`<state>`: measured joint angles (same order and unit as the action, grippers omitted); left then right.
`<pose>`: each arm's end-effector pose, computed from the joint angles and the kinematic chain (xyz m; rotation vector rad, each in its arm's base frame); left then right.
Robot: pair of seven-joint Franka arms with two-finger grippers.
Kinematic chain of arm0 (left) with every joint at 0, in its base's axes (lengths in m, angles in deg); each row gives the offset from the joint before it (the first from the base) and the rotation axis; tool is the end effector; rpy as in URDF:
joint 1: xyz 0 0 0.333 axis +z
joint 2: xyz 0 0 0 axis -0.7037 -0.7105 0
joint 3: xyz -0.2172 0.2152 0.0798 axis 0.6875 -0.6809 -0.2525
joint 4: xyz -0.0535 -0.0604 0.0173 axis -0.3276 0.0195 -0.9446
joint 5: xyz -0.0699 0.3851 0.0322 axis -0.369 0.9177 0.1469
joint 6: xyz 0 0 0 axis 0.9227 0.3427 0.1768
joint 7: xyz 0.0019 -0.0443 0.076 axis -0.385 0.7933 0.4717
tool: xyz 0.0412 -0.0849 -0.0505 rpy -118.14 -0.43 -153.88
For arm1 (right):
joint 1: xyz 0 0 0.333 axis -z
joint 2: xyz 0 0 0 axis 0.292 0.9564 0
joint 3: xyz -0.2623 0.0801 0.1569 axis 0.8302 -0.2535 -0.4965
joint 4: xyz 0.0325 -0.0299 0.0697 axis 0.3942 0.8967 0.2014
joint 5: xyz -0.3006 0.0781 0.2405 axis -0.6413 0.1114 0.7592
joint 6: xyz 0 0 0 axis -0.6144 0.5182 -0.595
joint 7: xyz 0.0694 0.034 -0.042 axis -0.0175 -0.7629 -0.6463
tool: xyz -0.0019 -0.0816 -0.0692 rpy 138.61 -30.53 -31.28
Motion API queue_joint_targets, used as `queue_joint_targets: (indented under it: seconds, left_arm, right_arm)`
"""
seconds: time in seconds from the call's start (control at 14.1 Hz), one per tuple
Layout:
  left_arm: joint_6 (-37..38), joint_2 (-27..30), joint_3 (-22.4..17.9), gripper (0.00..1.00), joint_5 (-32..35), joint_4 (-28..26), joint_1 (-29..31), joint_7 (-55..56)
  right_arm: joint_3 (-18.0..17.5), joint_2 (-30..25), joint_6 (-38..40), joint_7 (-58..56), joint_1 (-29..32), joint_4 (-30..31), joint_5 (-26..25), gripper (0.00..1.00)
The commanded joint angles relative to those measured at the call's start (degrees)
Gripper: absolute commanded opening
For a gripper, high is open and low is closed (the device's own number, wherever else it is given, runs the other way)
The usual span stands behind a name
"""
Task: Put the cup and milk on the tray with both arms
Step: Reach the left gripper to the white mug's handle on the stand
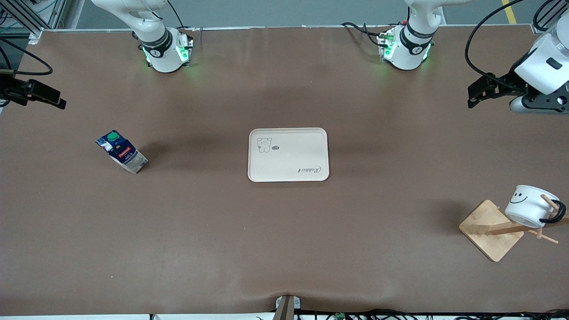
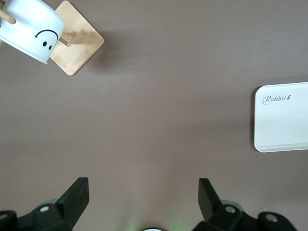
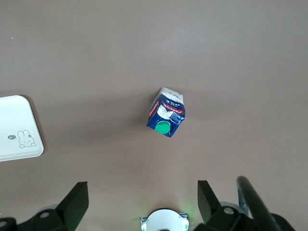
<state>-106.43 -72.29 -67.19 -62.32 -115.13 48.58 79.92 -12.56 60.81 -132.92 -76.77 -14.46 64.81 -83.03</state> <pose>0.5277 -0.0621 0.6361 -3.1243 0.1210 0.0536 0.5330 -0.0290 0.6402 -3.1095 0.1887 0.2306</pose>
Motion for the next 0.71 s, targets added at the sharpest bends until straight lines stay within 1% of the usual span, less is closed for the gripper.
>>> queue_joint_targets:
  seconds: [0.0,0.21,0.36,0.43,0.57,0.64]
  left_arm:
    - [1.22,-0.27,0.08,1.0,-0.3,1.25,0.45,0.31]
    - [1.21,-2.37,-0.1,1.0,-0.3,4.06,0.71,-0.3]
    - [0.43,-2.99,-0.01,1.0,-0.74,4.33,3.51,-0.22]
    - [-1.23,-3.69,-0.01,1.0,-0.91,3.89,4.22,0.3]
    - [-8.5,-3.96,0.16,1.0,-1.79,1.18,7.82,0.04]
    - [-12.2,-4.48,0.08,1.0,-3.27,-0.58,8.18,-0.04]
  right_arm:
    - [0.11,-0.93,1.33,-0.47,0.56,0.8,-0.03,1.0]
    - [0.11,-0.84,1.43,-0.47,0.74,0.71,-0.03,1.0]
    - [0.11,-0.84,1.43,-0.39,0.65,0.71,-0.03,1.0]
    - [0.11,-0.75,1.43,-0.38,0.65,0.62,-0.03,1.0]
    - [0.11,-0.75,1.43,-0.38,0.65,0.62,-0.03,1.0]
    - [0.11,-0.75,1.51,-0.38,0.74,0.62,-0.03,1.0]
